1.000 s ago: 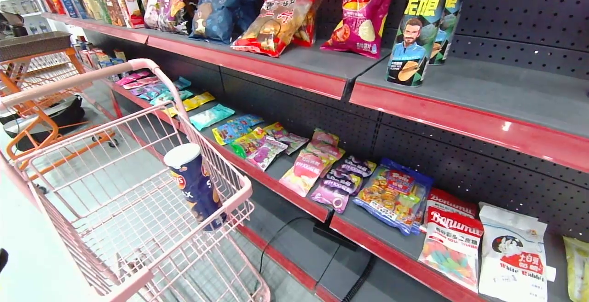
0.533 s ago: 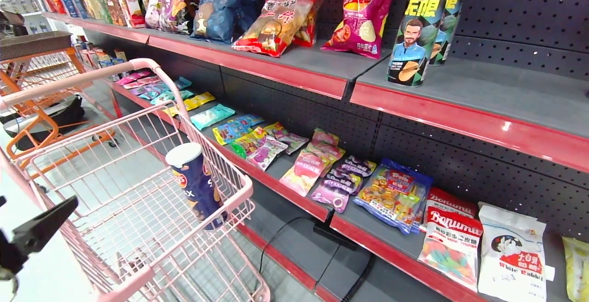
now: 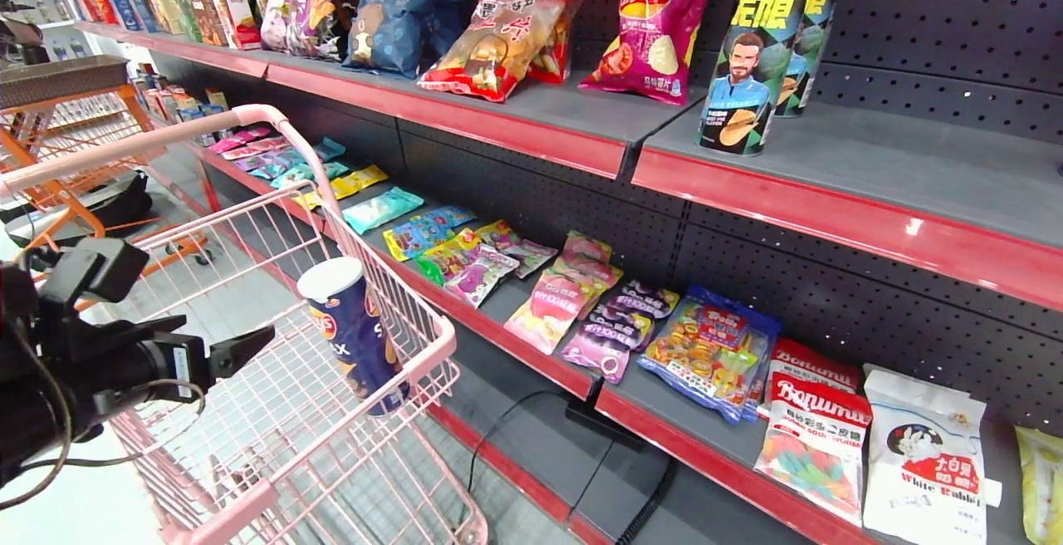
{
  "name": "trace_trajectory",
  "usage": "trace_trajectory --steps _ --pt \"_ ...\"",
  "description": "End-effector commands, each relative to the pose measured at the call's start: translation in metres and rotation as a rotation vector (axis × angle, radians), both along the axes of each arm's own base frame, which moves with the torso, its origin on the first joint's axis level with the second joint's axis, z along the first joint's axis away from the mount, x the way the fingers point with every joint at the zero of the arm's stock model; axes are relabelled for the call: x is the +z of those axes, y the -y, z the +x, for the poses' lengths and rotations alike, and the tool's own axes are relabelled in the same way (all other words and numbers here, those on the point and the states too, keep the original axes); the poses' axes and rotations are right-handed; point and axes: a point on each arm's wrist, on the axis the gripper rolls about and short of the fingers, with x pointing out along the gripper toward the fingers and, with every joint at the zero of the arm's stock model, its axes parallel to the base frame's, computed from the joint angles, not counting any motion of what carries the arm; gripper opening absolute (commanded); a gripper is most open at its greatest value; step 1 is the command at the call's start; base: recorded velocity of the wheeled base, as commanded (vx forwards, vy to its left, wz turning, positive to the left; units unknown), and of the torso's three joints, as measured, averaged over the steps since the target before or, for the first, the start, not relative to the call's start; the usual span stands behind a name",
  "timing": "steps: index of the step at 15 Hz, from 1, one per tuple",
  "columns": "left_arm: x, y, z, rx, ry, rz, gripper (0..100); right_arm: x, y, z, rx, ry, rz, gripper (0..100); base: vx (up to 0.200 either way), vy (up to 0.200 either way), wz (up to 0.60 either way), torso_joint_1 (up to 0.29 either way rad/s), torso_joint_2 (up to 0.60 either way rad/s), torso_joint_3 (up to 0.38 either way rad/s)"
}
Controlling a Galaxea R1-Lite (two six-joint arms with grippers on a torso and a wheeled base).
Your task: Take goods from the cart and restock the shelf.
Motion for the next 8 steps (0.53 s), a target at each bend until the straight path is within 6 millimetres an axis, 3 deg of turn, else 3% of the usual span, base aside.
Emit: trace_trajectory --steps 1,8 --pt "-0.019 0.009 0.020 -0.076 -0.066 -0.002 100 0.000 0.000 0.000 0.001 0.000 0.000 100 0.000 0.000 0.00 0.000 0.00 0.000" --pt "-0.034 0.051 0.077 -0.264 -0.025 -0.013 100 0.000 0.000 0.000 0.001 0.000 -0.002 100 0.000 0.000 0.00 0.000 0.00 0.000"
